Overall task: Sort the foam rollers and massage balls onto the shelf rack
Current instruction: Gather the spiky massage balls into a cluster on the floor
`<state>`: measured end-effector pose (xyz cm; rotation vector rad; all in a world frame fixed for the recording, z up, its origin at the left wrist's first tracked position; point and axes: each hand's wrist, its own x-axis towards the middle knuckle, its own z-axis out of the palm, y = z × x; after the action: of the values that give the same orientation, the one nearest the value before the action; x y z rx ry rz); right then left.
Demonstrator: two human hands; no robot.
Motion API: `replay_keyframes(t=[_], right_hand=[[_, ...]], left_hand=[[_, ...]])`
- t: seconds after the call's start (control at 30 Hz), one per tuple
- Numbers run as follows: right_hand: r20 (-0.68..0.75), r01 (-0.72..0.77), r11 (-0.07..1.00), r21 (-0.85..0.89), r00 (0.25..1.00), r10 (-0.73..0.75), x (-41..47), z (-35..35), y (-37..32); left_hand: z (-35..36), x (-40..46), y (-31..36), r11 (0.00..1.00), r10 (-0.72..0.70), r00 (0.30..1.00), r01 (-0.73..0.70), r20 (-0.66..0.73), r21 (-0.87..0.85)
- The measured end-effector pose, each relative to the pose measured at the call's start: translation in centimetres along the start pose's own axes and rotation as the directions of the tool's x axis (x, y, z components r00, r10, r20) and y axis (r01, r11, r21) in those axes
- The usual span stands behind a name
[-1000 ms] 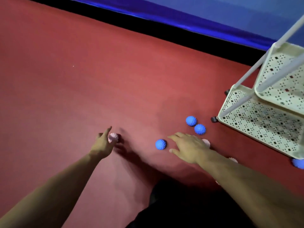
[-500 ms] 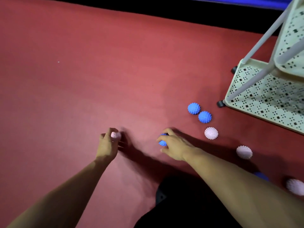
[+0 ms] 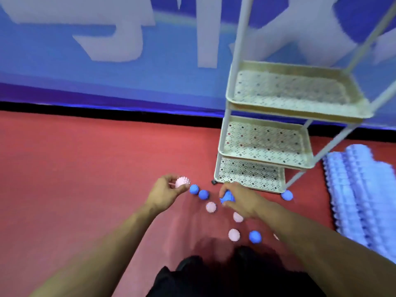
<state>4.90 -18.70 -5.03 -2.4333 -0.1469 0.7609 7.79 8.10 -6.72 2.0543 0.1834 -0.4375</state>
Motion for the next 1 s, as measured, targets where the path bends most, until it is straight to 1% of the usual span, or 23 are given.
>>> replay_keyframes(t=[0.13, 0.23, 0.3, 0.4, 0.53, 0.6, 0.67, 0.73, 0.8, 0.87, 0.93, 1.0], right_hand=[[-0.169, -0.018, 0.998, 0.058, 0.985, 0.027, -10.1, -4.5, 0.6], [-0.263, -0.04, 0.997, 0.07, 0.963, 0.057, -15.6, -6.4, 2.7], [-0.284, -0.061, 0.995, 0.075, 0.956, 0.08, -17.4, -6.9, 4.7], [-0.243, -0.123, 0.988, 0.092, 0.96, 0.142, -17.1, -6.9, 8.2], [-0.217, -0.148, 0.977, 0.154, 0.96, 0.18, -12.8, -4.9, 13.3], [-0.157, -0.172, 0.975, 0.143, 0.968, 0.194, -9.6, -3.3, 16.1], [-0.071, -0.201, 0.975, 0.097, 0.975, 0.208, -5.9, -1.9, 19.0], [-0.009, -0.203, 0.978, 0.055, 0.979, 0.204, -2.0, -0.8, 21.5], [0.012, -0.196, 0.98, 0.038, 0.981, 0.195, 1.7, 0.6, 23.7], [0.031, -0.197, 0.98, 0.04, 0.98, 0.196, 4.4, 2.4, 25.5], [0.049, -0.193, 0.98, 0.057, 0.981, 0.19, 6.4, 4.4, 26.9], [0.051, -0.188, 0.979, 0.072, 0.981, 0.185, 7.4, 6.2, 28.0]], left_hand=[[3.3, -5.1, 9.1, 0.987, 0.153, 0.982, -0.158, 0.112, 0.038], [6.4, -8.3, 13.2, 0.971, 0.216, 0.962, -0.23, 0.168, 0.07], [8.2, -9.2, 14.5, 0.966, 0.217, 0.96, -0.237, 0.176, 0.107], [10.7, -8.6, 14.8, 0.968, 0.163, 0.97, -0.193, 0.18, 0.162], [14.1, -4.2, 12.0, 0.951, 0.068, 0.971, -0.133, 0.23, 0.279], [15.9, -0.6, 9.7, 0.923, 0.013, 0.968, -0.108, 0.251, 0.369], [18.2, 3.5, 7.3, 0.883, -0.026, 0.958, -0.113, 0.287, 0.456], [20.7, 7.1, 4.9, 0.835, -0.054, 0.936, -0.149, 0.348, 0.53], [23.3, 10.2, 2.6, 0.781, -0.073, 0.912, -0.199, 0.404, 0.592], [25.4, 12.2, 0.4, 0.736, -0.084, 0.899, -0.234, 0.429, 0.635], [27.2, 13.5, -1.9, 0.718, -0.071, 0.887, -0.272, 0.456, 0.641], [28.4, 14.4, -4.4, 0.726, -0.062, 0.882, -0.282, 0.468, 0.627]])
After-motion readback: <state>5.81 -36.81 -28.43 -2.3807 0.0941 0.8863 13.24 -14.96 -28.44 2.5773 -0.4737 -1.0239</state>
